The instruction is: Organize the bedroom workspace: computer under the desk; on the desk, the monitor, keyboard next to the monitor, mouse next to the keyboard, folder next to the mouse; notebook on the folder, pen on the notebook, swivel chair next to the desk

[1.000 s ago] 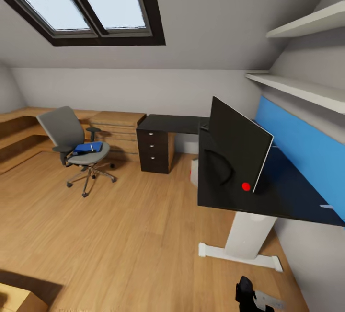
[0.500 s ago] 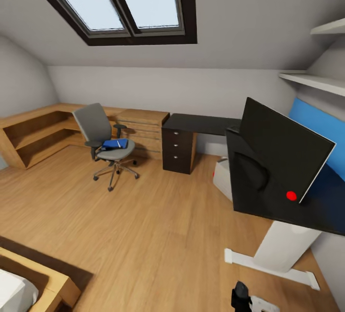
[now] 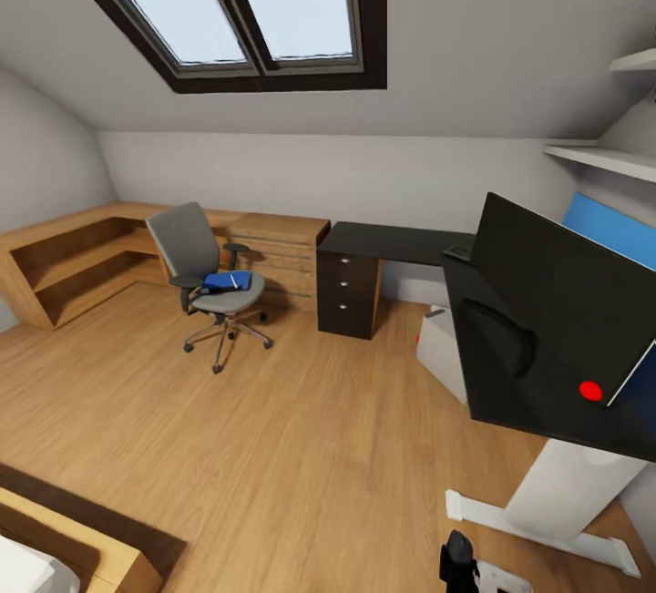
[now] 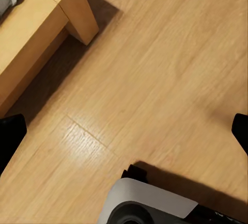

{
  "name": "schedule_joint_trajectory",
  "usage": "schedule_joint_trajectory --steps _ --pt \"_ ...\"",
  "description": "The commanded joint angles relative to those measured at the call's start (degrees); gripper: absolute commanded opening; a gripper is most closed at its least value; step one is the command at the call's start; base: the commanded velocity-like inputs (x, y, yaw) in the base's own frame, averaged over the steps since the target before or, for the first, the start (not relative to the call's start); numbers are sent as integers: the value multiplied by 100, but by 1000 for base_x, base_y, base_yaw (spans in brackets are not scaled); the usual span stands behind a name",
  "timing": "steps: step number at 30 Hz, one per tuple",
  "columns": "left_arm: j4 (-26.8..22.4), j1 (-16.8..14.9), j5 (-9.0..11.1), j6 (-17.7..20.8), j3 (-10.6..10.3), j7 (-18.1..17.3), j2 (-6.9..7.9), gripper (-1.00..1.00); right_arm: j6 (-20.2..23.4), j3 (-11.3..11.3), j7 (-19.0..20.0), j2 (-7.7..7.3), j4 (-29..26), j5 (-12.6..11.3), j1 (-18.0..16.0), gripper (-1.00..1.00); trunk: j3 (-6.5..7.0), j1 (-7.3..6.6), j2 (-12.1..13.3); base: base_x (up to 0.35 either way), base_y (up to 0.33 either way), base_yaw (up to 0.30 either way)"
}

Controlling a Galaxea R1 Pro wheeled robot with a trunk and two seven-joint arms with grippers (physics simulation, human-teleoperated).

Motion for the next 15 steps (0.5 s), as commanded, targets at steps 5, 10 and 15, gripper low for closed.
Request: schedule_joint_trajectory --steps 5,10,15 --pt "-12 2 54 2 -10 27 -4 100 -49 23 -1 3 6 -45 -4 -100 57 -21 35 -60 5 0" --pt "-12 2 60 2 -10 36 -7 100 -49 23 -2 3 7 -45 -4 -100 190 -131 236 -11 1 0" --pt "-16 2 65 1 -10 41 -5 100 -46 23 -2 16 7 -42 -4 -100 308 -241 436 -2 0 0"
